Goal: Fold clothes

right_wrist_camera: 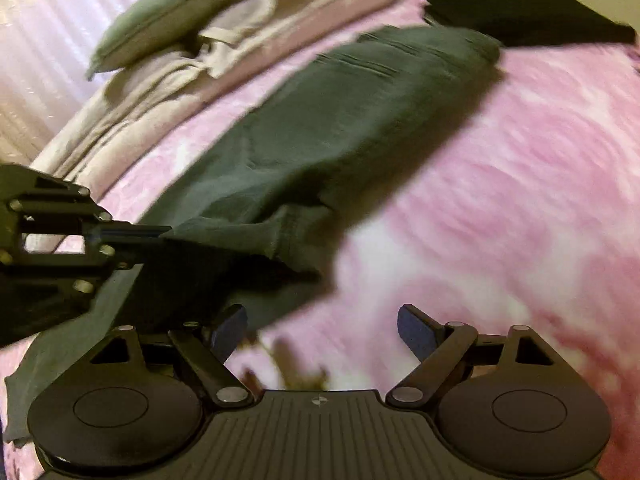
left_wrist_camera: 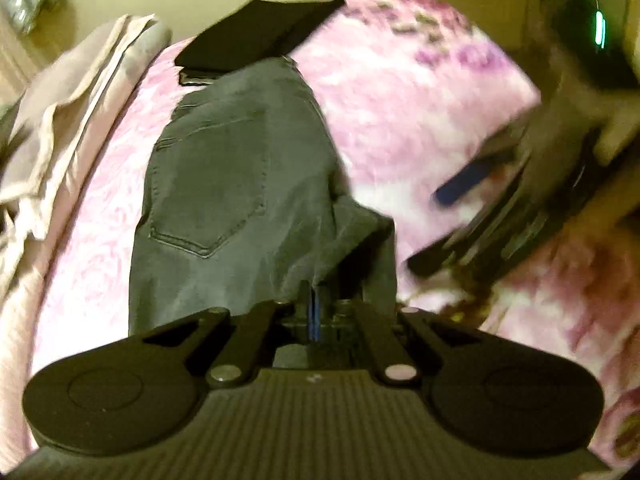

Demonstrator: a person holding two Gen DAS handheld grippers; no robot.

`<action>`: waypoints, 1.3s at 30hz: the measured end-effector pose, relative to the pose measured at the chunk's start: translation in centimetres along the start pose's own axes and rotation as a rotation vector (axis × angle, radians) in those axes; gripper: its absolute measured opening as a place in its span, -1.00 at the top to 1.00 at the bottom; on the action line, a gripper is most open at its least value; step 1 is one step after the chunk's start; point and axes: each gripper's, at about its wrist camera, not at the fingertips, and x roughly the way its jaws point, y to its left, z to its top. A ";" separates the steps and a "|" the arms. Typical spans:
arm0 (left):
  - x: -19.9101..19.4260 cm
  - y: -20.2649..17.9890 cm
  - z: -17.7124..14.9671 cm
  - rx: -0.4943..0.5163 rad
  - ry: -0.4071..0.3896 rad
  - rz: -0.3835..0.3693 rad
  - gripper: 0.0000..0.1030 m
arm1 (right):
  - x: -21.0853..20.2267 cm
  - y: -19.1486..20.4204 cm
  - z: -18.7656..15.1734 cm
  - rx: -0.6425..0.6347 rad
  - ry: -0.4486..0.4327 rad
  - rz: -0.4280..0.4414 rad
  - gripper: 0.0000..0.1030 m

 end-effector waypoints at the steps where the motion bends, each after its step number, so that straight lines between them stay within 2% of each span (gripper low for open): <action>1: -0.3 0.4 0.1 -0.002 -0.008 -0.010 1.00 | 0.6 0.6 0.3 -0.018 -0.022 0.005 -0.66; 4: -0.8 1.0 0.2 0.022 -0.019 -0.022 1.00 | 1.8 1.7 1.4 -0.031 -0.111 -0.058 -0.65; 5: -0.8 1.0 0.2 0.032 -0.020 -0.022 1.00 | 1.5 1.6 1.5 -0.013 -0.140 -0.109 -0.49; 11: 0.3 -1.8 -0.2 0.122 -0.007 -0.100 0.98 | -1.6 1.9 -1.5 0.022 -0.188 -0.335 -0.42; 15: 0.2 -3.1 -1.7 0.137 0.023 -0.116 0.98 | -3.4 1.2 -1.8 0.103 -0.147 -0.302 -0.42; 19: -1.0 -2.6 -3.2 0.067 0.041 -0.094 0.94 | -5.1 0.5 -2.1 0.184 -0.105 -0.269 -0.42; 21: -1.6 -2.3 -3.5 0.029 0.041 -0.067 0.92 | -5.3 0.3 -1.0 0.203 -0.100 -0.207 -0.42; 23: -2.0 -2.3 -3.1 0.016 0.019 -0.049 0.90 | -4.3 -1.0 0.7 0.234 -0.086 -0.183 -0.42; 26: -1.7 -3.1 -1.4 0.060 -0.044 -0.020 0.21 | -2.8 -3.0 3.3 0.281 -0.066 -0.148 -0.42; 29: 0.2 -4.9 0.8 0.178 -0.087 0.011 0.21 | -1.3 -4.9 5.8 0.327 -0.045 -0.112 -0.42; 32: 3.9 -7.2 2.2 0.314 -0.032 0.072 0.31 | 0.2 -6.9 8.4 0.373 -0.024 -0.076 -0.41; 33: 5.1 -7.9 2.4 0.357 -0.010 0.097 0.45 | 0.7 -7.6 9.2 0.388 -0.018 -0.064 -0.41; 34: 5.9 -8.4 2.5 0.387 0.005 0.119 0.69 | 1.2 -8.2 10.1 0.403 -0.011 -0.052 -0.39; 36: 6.9 -9.2 2.4 0.446 0.020 0.146 1.00 | 2.1 -9.6 11.8 0.434 0.003 -0.028 0.01; 38: 6.6 -9.6 1.7 0.486 -0.008 0.157 1.00 | 3.1 -10.8 13.4 0.458 0.016 -0.005 0.64; 39: 6.2 -9.9 1.1 0.524 -0.036 0.161 1.00 | 3.4 -11.2 14.0 0.447 0.017 -0.002 0.72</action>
